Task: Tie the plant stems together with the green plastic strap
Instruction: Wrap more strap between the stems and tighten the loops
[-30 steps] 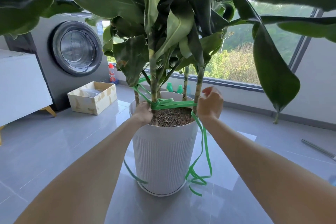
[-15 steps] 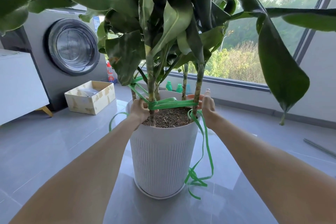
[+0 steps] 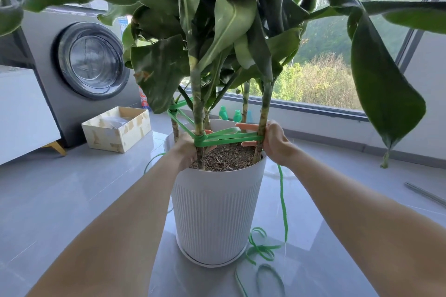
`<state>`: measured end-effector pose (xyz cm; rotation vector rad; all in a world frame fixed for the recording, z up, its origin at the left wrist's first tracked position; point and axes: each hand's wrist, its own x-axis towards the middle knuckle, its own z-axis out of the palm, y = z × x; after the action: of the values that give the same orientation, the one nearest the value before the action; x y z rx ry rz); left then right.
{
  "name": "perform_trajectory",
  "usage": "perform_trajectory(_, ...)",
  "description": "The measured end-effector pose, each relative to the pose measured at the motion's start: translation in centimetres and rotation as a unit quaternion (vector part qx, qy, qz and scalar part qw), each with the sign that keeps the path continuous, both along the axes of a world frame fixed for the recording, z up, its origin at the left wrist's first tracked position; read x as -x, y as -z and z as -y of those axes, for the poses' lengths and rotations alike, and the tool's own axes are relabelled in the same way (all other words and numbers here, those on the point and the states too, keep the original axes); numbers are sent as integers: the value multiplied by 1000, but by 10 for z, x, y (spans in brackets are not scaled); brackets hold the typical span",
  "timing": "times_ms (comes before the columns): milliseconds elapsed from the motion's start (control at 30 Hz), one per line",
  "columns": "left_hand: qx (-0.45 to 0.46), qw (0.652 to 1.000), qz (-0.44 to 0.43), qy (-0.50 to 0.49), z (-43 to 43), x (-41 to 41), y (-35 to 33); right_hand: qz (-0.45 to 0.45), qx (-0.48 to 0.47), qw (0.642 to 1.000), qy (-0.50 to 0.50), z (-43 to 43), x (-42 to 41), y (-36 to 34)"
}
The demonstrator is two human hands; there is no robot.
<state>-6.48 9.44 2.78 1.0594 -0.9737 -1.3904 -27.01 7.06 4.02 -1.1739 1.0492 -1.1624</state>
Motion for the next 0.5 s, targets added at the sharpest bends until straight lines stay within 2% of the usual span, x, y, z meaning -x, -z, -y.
perform_trajectory(167,-16,998,-16,56,-3,1,0,10,-23,999,-24,1,1,0)
perform_trajectory(367,-4,1000,-17,-8,-4,7,-1,-7,-16,1000,11,1,-2,3)
perform_trajectory(500,-11,999,-36,0,-6,6,-2,50,-48,997,15,3,-2,1)
